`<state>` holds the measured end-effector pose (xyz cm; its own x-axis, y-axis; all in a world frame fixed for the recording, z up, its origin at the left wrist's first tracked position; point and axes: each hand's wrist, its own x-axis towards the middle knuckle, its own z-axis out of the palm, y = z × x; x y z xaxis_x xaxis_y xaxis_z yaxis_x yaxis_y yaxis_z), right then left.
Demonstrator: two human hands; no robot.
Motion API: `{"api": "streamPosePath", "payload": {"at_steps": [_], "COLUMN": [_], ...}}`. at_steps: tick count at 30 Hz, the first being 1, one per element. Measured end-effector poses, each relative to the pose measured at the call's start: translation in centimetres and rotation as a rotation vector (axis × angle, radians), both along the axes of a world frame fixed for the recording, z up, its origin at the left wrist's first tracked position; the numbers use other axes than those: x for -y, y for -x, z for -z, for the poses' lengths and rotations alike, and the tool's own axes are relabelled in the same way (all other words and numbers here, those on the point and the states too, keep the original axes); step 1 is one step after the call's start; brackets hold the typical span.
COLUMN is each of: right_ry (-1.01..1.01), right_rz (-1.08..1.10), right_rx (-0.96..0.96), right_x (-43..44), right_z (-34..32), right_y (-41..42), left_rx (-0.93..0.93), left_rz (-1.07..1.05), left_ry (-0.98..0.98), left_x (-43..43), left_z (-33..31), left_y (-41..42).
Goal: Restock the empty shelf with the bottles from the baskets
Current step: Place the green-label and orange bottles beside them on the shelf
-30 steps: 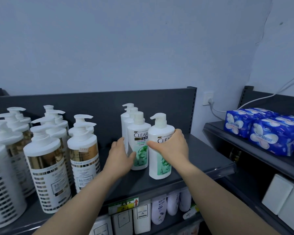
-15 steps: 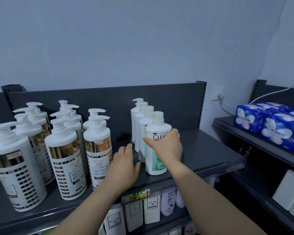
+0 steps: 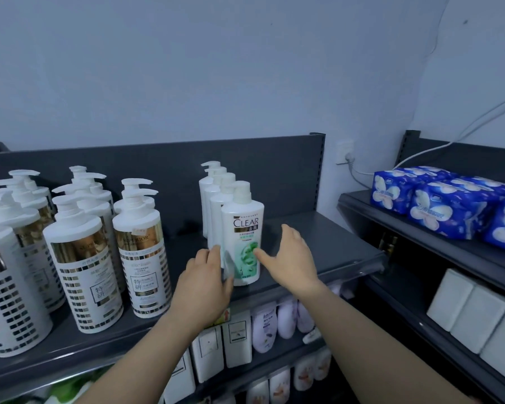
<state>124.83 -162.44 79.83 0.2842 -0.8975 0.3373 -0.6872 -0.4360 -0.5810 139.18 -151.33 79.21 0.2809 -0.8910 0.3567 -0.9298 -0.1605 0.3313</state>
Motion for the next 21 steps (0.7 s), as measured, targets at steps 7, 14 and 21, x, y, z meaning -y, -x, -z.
{"api": "streamPosePath", "payload": {"at_steps": [7, 14, 21], "right_ry": [0.032, -0.015, -0.287], "right_rz": [0.014, 0.065, 0.206], "right_rx": [-0.150, -0.231, -0.315], "right_x": [-0.8, -3.2, -7.0], "right_z": [4.6, 11.4, 20.7], "right_y": [7.9, 17.2, 25.4], "left_rx": [0.023, -0.013, 0.027], "left_rz": [0.082, 0.232, 0.364], "left_ry": [-0.004, -0.132, -0.336], "left_x": [0.3, 1.2, 2.0], "left_z": [1.7, 7.3, 17.3], "left_y": [5.2, 12.0, 18.1]}}
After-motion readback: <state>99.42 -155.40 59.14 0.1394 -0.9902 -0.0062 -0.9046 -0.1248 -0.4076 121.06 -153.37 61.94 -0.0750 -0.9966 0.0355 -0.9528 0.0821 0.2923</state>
